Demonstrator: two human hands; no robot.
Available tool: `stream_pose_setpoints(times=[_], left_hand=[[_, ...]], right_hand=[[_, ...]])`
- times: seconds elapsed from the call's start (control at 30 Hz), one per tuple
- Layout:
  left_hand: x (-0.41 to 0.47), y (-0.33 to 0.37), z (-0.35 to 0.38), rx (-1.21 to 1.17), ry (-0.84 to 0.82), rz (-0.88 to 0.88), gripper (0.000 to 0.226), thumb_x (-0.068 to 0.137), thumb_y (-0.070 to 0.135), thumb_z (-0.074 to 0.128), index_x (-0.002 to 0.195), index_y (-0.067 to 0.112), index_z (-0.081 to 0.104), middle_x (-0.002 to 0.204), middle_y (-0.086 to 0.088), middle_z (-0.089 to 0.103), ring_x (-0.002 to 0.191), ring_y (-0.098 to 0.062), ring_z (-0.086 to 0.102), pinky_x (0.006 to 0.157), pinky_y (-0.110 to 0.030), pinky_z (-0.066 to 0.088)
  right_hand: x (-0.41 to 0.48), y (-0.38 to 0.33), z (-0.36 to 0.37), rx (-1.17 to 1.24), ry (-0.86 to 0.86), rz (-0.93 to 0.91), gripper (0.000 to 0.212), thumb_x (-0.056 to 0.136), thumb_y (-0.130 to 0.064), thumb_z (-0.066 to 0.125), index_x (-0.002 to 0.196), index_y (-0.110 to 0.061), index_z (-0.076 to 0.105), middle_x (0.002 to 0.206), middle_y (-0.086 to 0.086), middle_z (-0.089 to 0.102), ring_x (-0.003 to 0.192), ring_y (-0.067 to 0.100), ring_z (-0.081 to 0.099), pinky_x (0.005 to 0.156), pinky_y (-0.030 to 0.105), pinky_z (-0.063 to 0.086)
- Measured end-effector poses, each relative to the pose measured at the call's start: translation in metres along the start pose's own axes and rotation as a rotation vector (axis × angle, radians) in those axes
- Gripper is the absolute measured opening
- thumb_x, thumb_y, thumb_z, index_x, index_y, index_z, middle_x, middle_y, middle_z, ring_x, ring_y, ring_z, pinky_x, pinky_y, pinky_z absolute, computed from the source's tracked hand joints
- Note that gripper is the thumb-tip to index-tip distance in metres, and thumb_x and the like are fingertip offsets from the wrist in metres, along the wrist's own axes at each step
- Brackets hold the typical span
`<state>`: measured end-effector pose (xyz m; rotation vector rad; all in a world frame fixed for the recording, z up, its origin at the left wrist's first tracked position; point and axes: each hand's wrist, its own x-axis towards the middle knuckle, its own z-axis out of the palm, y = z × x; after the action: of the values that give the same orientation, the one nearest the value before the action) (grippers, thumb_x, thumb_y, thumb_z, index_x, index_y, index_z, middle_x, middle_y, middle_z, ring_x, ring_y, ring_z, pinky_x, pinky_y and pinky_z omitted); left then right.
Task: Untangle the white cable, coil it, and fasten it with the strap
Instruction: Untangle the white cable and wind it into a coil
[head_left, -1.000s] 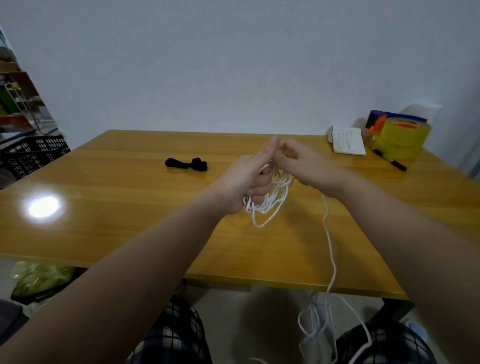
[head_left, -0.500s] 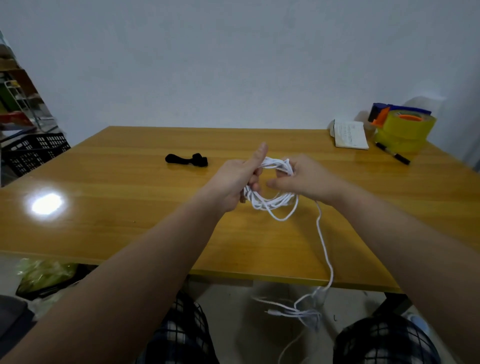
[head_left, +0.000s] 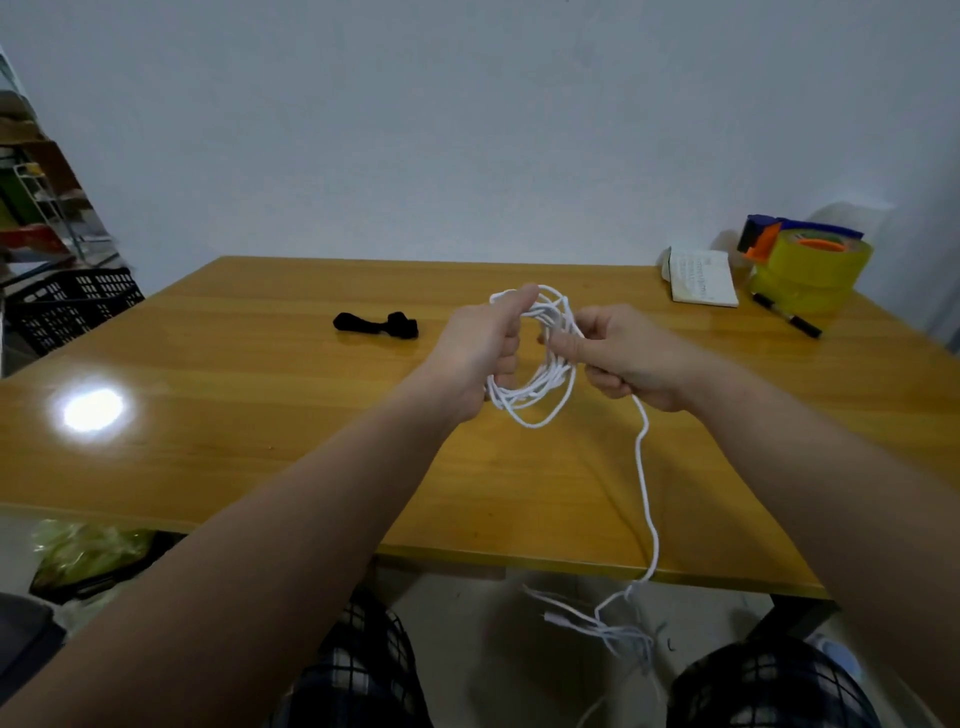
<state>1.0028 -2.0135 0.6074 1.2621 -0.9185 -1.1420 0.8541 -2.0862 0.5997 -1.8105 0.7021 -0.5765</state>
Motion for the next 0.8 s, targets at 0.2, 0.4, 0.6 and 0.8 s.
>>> stream_pose_setpoints(times=[0.2,0.4,0.6,0.8], left_hand=[[-0.003,-0.005,-0.013,-0.038,-0.136,-0.039,0.052,0.093,0.041,0.054,0.050,0.025,0.029,0.047,0.009,0.015,0.040,-0.008,0.013,0.046,-0.026,0.011],[-0.015,0.008,-0.011,-0.157,-0.276,-0.024,0.047,0.093,0.039,0.050,0.056,0.023,0.026,0.045,0.009,0.018,0.036,-0.006,0.019,0.044,-0.021,0.020],[-0.011,0.035,0.003,-0.575,-0.177,0.027,0.043,0.096,0.030,0.050,0.057,0.013,0.054,0.062,-0.005,0.067,0.051,-0.012,0.064,0.052,-0.022,0.055],[0.013,0.057,-0.025,-0.682,0.037,0.138,0.039,0.099,0.033,0.043,0.110,-0.002,0.055,0.117,-0.021,0.064,0.116,-0.027,0.059,0.077,-0.031,0.056]], right_hand=[[0.000,-0.006,-0.011,-0.261,0.246,-0.174,0.015,0.089,-0.021,0.060,0.083,-0.011,0.069,0.057,-0.008,0.054,0.049,0.002,0.042,0.049,0.019,0.035],[0.008,-0.011,-0.024,-0.845,0.648,-0.071,0.062,0.082,-0.067,0.044,0.050,-0.014,0.038,0.048,0.001,0.038,0.049,0.019,0.038,0.050,0.032,0.026],[0.019,-0.010,-0.004,0.088,0.260,0.015,0.044,0.094,-0.042,0.047,0.057,-0.020,0.035,0.050,-0.001,0.021,0.038,0.009,0.016,0.041,0.020,0.014],[0.001,0.001,-0.001,0.403,-0.061,0.145,0.010,0.093,-0.015,0.049,0.091,-0.009,0.057,0.055,-0.004,0.036,0.037,0.000,0.021,0.030,0.011,0.014]])
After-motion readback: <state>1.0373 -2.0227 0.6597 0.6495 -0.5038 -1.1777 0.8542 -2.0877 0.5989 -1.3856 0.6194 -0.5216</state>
